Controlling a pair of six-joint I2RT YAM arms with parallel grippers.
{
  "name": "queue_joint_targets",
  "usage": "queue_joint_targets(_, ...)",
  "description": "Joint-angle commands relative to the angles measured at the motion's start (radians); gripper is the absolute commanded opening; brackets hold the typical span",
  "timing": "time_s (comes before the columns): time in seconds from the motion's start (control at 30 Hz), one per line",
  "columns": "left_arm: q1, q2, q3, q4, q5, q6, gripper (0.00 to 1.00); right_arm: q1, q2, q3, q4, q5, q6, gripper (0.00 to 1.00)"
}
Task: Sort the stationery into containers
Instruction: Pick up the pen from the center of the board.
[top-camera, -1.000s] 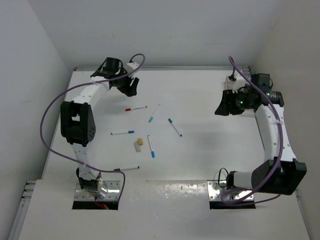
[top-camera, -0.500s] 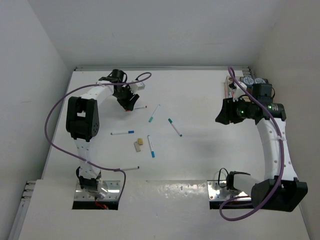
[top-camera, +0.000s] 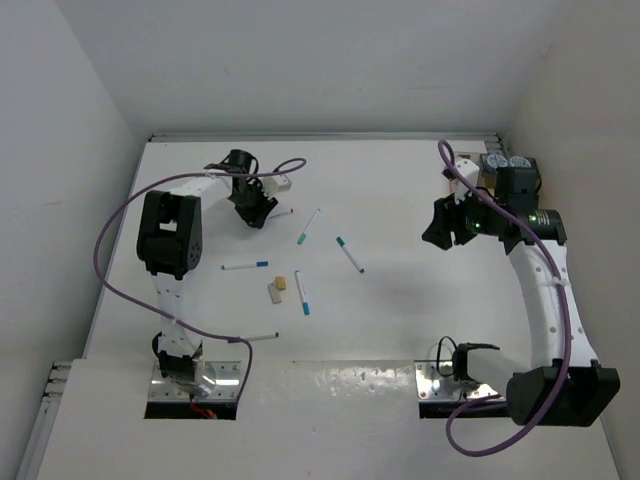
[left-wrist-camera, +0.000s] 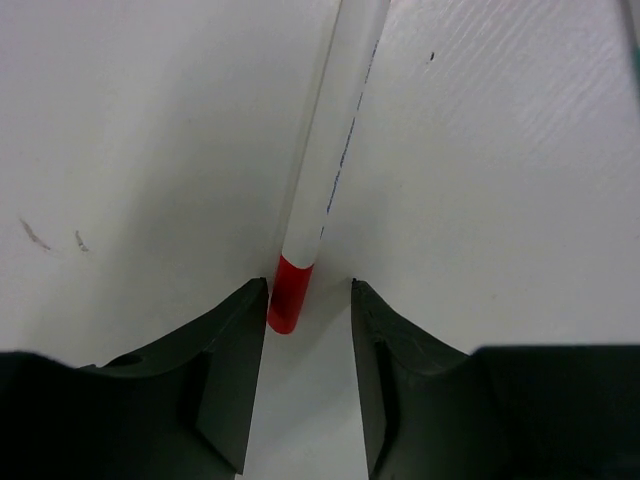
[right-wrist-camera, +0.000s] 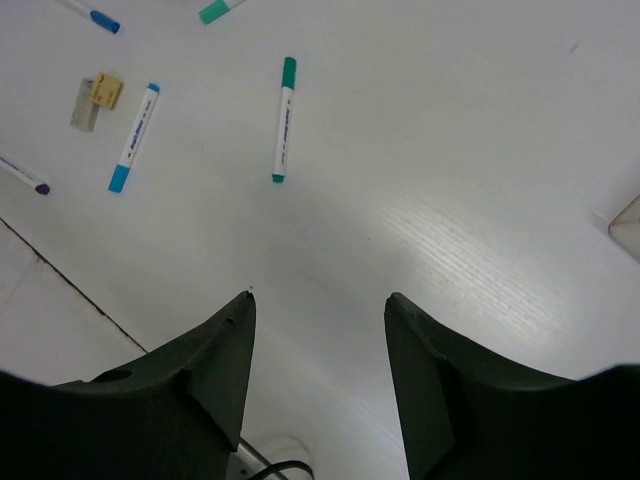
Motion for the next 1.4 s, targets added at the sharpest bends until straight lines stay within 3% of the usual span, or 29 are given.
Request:
queue_joint_targets(0.0,-0.019,0.011,-0.033,0.044,-0.022,0.017,0.44,0.040,0.004,0.038,0.059,-0.029,-0.107,0.54)
queue_joint_targets(0.2,-0.055,0.022,-0.074,0.072,-0.068,0.052,0.26,0.147,0.083,0.120,0.045,-0.015,-0.141,0.54)
queue_joint_targets(0.3,-0.067,0.022,-0.082,0.069,-0.073,0.053,0.10,0.192,0.077,0.103,0.065,-0.006,-0.193,0.54)
queue_joint_targets(0.43,-0.067,0.002,-0.027,-0.041,0.079,0.034,0.00,0.253,0.022,0.040,0.119,0.011,-0.317,0.52)
queue_joint_targets(0.5,-0.072,-0.024,0.007,-0.145,0.168,0.015,0.00,0.301,-0.006,-0.009,0.183,0.048,-0.394,0.51)
queue_joint_targets(0.57,-0.082,-0.061,0.074,-0.254,0.355,-0.020,0.00,0.357,-0.044,-0.044,0.269,0.087,-0.478,0.49)
queue_joint_targets(0.6,-0.085,-0.061,0.074,-0.287,0.355,-0.031,0.00,0.377,-0.045,-0.055,0.269,0.098,-0.478,0.48)
queue_joint_targets(0.7,-0.102,-0.088,0.111,-0.391,0.601,-0.092,0.00,0.466,-0.060,-0.087,0.363,0.150,-0.550,0.47)
queue_joint_targets(0.8,-0.122,-0.093,0.122,-0.475,0.754,-0.135,0.00,0.583,-0.055,-0.118,0.409,0.233,-0.659,0.46)
queue_joint_targets(0.9,-0.145,-0.084,0.116,-0.543,0.838,-0.152,0.00,0.696,-0.025,-0.138,0.429,0.319,-0.793,0.47)
queue_joint_targets(1.03,-0.170,-0.133,0.042,-0.477,0.863,-0.229,0.00,0.810,0.056,-0.137,0.433,0.396,-0.883,0.49)
queue_joint_targets(1.37,-0.207,-0.187,-0.041,-0.440,0.883,-0.292,0.00,0.891,0.219,-0.106,0.426,0.436,-0.991,0.57)
